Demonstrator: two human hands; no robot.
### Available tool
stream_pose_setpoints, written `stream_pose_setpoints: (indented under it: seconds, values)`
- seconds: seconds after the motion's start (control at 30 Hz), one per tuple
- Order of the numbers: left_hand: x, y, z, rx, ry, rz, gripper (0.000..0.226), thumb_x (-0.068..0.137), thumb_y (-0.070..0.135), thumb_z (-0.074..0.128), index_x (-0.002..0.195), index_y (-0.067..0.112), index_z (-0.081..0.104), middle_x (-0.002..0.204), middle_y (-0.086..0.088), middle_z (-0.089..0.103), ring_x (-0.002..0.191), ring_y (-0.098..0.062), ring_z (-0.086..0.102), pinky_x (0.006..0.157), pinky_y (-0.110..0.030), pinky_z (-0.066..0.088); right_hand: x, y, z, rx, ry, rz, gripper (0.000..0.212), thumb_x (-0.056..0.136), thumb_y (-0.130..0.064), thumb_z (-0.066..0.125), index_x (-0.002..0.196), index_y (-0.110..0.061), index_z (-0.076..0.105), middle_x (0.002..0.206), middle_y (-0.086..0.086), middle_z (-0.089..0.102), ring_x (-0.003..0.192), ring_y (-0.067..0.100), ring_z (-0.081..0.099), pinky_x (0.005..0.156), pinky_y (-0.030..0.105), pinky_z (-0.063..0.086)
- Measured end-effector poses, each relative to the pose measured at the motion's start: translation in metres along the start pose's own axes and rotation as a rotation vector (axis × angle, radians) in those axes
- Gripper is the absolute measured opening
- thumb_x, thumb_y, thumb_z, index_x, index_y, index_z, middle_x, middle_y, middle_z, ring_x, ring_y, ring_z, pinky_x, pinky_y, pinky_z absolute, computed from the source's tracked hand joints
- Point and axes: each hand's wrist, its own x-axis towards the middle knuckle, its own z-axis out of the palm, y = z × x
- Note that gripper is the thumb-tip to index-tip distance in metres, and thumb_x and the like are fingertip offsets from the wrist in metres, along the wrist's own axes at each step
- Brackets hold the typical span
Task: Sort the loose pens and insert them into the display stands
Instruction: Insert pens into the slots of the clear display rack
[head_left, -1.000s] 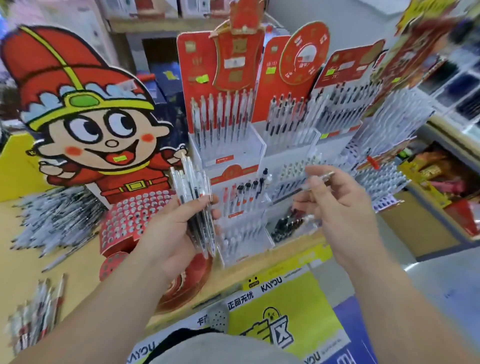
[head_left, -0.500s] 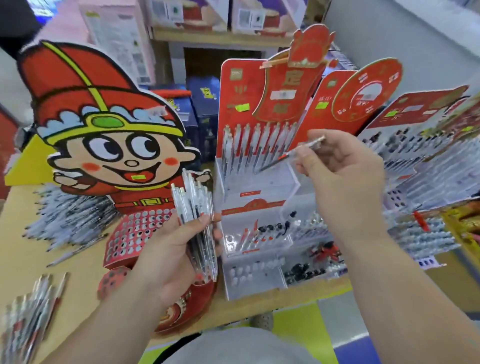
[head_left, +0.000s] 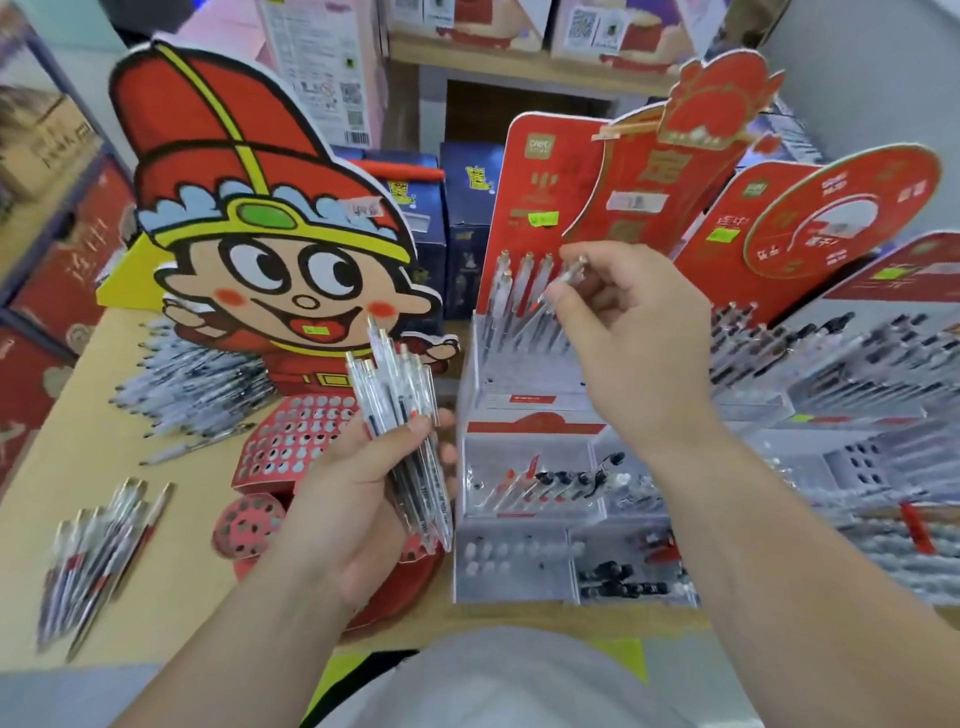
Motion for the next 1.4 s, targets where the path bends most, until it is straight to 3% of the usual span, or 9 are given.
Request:
stream_pose_setpoints:
  seconds: [0.17,0.33,0.47,0.7,0.8,0.9,1.0,1.27,1.4]
  values:
    - [0.004,0.000,-0.005,-0.003,-0.005,-0.006,0.053,0.085,0.012,0.063,0.134,-0.002,0.054,0.083,-0.008,0.066,0.072,-0.019,0.063,0.062,-0.032,0.057,0.000,-0.001,0.010,0.062,-0.049,0.074,0.025,0.088,-0.015,0.074,0.111,-0.023,0.068,0.080,-0.011,0.061,0.071,0.008,0.058,0.070,0.025,0.053]
    - [0.004,0.001,-0.008,-0.018,-0.020,-0.028,0.045,0.084,0.011,0.063,0.128,0.000,0.058,0.083,-0.008,0.065,0.071,-0.019,0.062,0.060,-0.032,0.057,-0.003,-0.003,0.022,0.060,-0.013,0.144,0.018,0.084,-0.016,0.079,0.084,-0.018,0.061,0.072,-0.012,0.062,0.066,0.005,0.058,0.064,0.019,0.050]
    - [0.002,0.002,-0.010,-0.009,-0.037,-0.033,0.033,0.085,0.010,0.061,0.117,0.003,0.062,0.085,-0.010,0.065,0.069,-0.018,0.063,0.058,-0.032,0.057,-0.001,-0.003,0.030,0.010,0.030,0.157,0.015,0.085,-0.021,0.077,0.076,-0.017,0.065,0.069,-0.013,0.063,0.065,0.007,0.060,0.062,0.022,0.052]
    - [0.000,0.005,-0.012,-0.008,-0.047,-0.063,0.016,0.084,0.009,0.062,0.095,0.008,0.073,0.081,-0.011,0.067,0.066,-0.018,0.064,0.056,-0.032,0.058,-0.003,-0.002,0.036,-0.050,0.009,0.193,0.021,0.086,-0.026,0.076,0.070,-0.027,0.062,0.064,-0.017,0.060,0.065,0.001,0.059,0.059,0.012,0.045]
    - [0.000,0.005,-0.012,0.005,-0.078,-0.055,0.030,0.084,0.010,0.062,0.113,0.001,0.064,0.083,-0.011,0.066,0.067,-0.019,0.063,0.055,-0.032,0.057,-0.004,0.000,0.034,-0.050,-0.013,0.203,0.020,0.086,-0.025,0.077,0.072,-0.027,0.062,0.066,-0.014,0.062,0.064,0.004,0.060,0.060,0.015,0.048]
    - [0.001,0.004,-0.013,0.025,-0.101,-0.056,0.043,0.085,0.009,0.065,0.125,-0.004,0.057,0.084,-0.010,0.066,0.069,-0.019,0.063,0.057,-0.033,0.057,-0.008,0.003,0.036,-0.030,-0.046,0.238,0.017,0.087,-0.026,0.075,0.074,-0.025,0.064,0.066,-0.011,0.065,0.063,0.007,0.063,0.063,0.027,0.054]
    - [0.004,0.002,-0.015,0.051,-0.105,-0.053,0.054,0.086,0.009,0.071,0.134,-0.005,0.052,0.085,-0.010,0.066,0.070,-0.020,0.064,0.059,-0.034,0.057,-0.008,0.003,0.036,-0.060,-0.044,0.219,0.016,0.087,-0.027,0.075,0.074,-0.025,0.066,0.067,-0.013,0.063,0.067,0.004,0.060,0.062,0.023,0.051]
    - [0.003,0.001,-0.012,0.047,-0.121,-0.052,0.053,0.084,0.011,0.066,0.134,-0.005,0.053,0.082,-0.010,0.066,0.068,-0.021,0.061,0.057,-0.032,0.057,-0.008,0.006,0.040,-0.110,-0.071,0.203,0.018,0.087,-0.030,0.074,0.074,-0.022,0.065,0.063,-0.015,0.059,0.060,0.004,0.057,0.057,0.021,0.045]
    - [0.002,0.003,-0.012,0.069,-0.129,-0.057,0.056,0.081,0.009,0.076,0.132,-0.002,0.054,0.082,-0.008,0.067,0.067,-0.019,0.062,0.056,-0.032,0.055,-0.017,-0.005,0.027,-0.059,-0.078,0.266,0.029,0.083,-0.045,0.077,0.072,-0.021,0.064,0.065,-0.010,0.061,0.066,0.007,0.059,0.059,0.019,0.047]
